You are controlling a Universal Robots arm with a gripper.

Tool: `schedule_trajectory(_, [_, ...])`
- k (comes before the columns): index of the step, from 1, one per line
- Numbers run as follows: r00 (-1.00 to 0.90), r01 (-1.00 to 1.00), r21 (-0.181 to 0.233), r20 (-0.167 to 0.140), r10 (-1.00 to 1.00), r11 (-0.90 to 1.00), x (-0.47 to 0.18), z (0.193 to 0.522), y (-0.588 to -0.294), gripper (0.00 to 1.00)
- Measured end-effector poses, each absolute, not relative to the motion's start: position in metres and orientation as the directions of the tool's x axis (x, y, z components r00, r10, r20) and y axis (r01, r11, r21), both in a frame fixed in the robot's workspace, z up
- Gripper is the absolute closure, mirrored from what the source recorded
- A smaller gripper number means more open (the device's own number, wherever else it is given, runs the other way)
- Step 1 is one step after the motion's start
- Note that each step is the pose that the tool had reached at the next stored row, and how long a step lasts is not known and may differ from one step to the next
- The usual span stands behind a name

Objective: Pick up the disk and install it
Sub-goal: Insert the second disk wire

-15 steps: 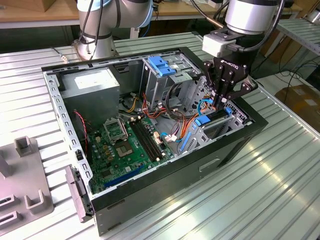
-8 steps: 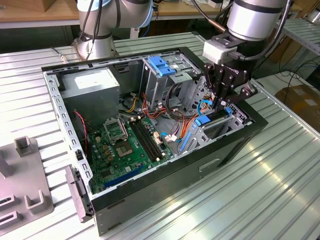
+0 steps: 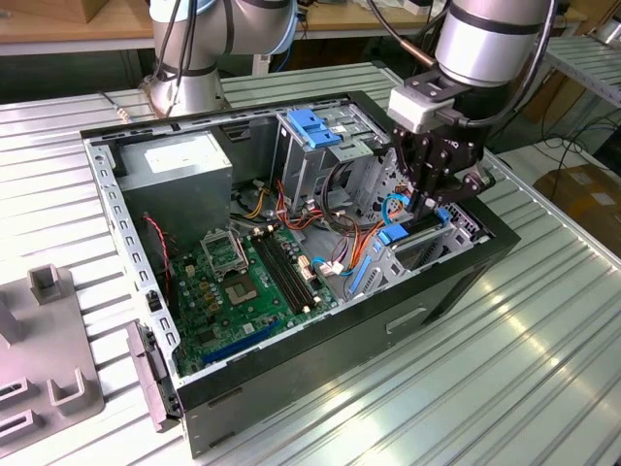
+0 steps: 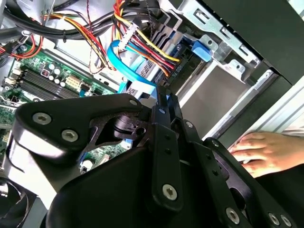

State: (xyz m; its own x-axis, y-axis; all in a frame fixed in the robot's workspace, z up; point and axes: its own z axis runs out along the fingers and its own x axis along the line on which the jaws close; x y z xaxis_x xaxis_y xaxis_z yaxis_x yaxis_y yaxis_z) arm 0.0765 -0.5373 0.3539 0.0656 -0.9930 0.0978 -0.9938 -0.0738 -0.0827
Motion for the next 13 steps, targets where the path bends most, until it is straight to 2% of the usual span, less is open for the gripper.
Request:
schedule_trajectory(6, [0.065, -0.994, -0.089, 0.054, -0.996, -0.07, 0.076, 0.3515, -0.5402, 0.84])
schedule_trajectory(13, [0.065, -0.992, -0.101, 0.055, -0.996, -0.07, 0.076, 0.3494, -0.5431, 0.84])
